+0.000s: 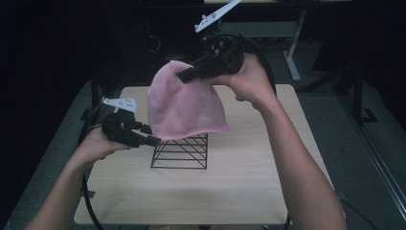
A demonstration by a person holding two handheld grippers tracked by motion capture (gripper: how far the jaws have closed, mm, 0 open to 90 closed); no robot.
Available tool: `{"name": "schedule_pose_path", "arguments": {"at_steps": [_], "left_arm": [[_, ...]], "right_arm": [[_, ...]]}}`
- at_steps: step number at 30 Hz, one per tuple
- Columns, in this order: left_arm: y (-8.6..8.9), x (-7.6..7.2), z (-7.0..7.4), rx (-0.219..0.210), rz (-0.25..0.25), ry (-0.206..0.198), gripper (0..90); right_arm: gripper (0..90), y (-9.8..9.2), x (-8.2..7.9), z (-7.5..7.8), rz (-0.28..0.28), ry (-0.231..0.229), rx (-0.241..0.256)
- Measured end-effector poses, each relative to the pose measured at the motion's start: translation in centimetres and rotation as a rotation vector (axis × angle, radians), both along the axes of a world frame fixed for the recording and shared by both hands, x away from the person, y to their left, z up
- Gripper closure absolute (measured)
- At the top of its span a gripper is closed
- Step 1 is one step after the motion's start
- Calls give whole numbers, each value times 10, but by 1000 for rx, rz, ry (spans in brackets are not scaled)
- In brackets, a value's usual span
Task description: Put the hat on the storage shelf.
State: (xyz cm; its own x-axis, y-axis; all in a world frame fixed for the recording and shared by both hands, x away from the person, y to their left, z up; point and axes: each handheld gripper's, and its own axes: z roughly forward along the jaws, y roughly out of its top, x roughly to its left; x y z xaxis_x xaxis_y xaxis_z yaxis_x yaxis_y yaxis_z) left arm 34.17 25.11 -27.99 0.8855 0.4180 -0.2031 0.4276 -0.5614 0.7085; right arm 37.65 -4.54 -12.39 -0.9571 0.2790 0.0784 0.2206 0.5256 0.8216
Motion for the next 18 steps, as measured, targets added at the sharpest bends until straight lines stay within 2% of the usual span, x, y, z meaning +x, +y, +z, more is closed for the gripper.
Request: {"name": "schedule_pose_path", "arguments": {"at_steps": [5,7,11,14,15,18], "left_arm": [[6,2,-1,-6,10,-2,753],[7,2,-1,-2,23,-14,808],[7,2,-2,24,44,-12,823],[7,4,-3,59,39,-25,830],[6,3,-4,48,56,-22,832],[5,5,-6,60,61,-26,833]], "right_arm": [[770,5,2,-2,2,-10,-3],[769,6,4,-3,-4,-6,0],[770,8,6,-6,-9,3,5],[769,10,9,-10,-15,7,-2],[769,9,10,-12,-20,3,-8],[770,8,14,-16,-40,15,-7]]}}
